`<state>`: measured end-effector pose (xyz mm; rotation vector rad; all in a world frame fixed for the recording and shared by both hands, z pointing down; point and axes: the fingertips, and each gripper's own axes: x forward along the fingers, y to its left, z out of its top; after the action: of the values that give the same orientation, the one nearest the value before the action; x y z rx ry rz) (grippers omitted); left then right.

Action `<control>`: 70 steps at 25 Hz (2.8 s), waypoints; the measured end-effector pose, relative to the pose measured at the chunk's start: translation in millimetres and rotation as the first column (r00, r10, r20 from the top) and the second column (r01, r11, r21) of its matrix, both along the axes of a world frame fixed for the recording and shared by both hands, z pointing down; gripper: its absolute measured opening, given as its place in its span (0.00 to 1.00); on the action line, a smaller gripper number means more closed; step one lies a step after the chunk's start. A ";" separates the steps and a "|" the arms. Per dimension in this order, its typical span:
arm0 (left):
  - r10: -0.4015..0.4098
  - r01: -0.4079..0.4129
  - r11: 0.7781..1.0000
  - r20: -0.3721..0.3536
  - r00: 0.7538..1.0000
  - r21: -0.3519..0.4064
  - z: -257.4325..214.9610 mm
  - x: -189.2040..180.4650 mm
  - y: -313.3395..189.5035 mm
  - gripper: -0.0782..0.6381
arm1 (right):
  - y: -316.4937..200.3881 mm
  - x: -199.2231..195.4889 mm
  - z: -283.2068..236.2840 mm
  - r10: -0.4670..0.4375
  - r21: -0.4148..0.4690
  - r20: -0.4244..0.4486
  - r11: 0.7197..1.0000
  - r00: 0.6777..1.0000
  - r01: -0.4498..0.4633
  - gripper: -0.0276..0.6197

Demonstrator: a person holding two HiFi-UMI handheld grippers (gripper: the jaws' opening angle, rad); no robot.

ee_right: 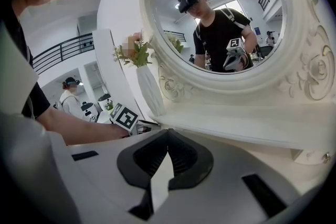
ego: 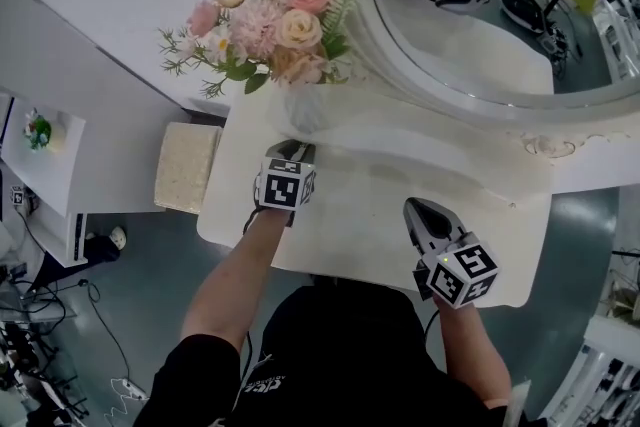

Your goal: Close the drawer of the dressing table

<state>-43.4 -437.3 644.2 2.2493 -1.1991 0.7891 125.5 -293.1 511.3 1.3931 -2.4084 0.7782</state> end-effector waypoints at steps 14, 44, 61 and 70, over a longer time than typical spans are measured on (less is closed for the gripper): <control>0.031 -0.031 1.000 -0.022 0.999 0.006 -2.2 1.7 3.0 0.30 | -1.8 -4.1 -5.7 0.003 0.014 -0.001 1.000 1.000 -0.003 0.04; 0.163 -0.109 0.935 -0.137 0.977 0.337 -168.8 9.9 121.6 0.20 | 73.8 -3.2 -76.1 0.085 0.149 -0.033 0.986 0.996 -0.079 0.04; 0.099 -0.030 0.907 -0.143 0.985 0.420 -234.1 111.9 168.4 0.15 | 84.4 113.5 -105.1 0.003 0.222 0.033 0.975 0.999 -0.011 0.04; -0.009 0.090 0.908 -0.195 0.981 0.409 -245.3 151.3 190.6 0.13 | 92.3 161.9 -115.6 -0.049 0.267 0.088 0.963 0.995 0.024 0.04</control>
<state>107.9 -246.7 398.9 2.5467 -1.4309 0.3036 287.3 -200.9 395.6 1.4287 -2.6850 0.5373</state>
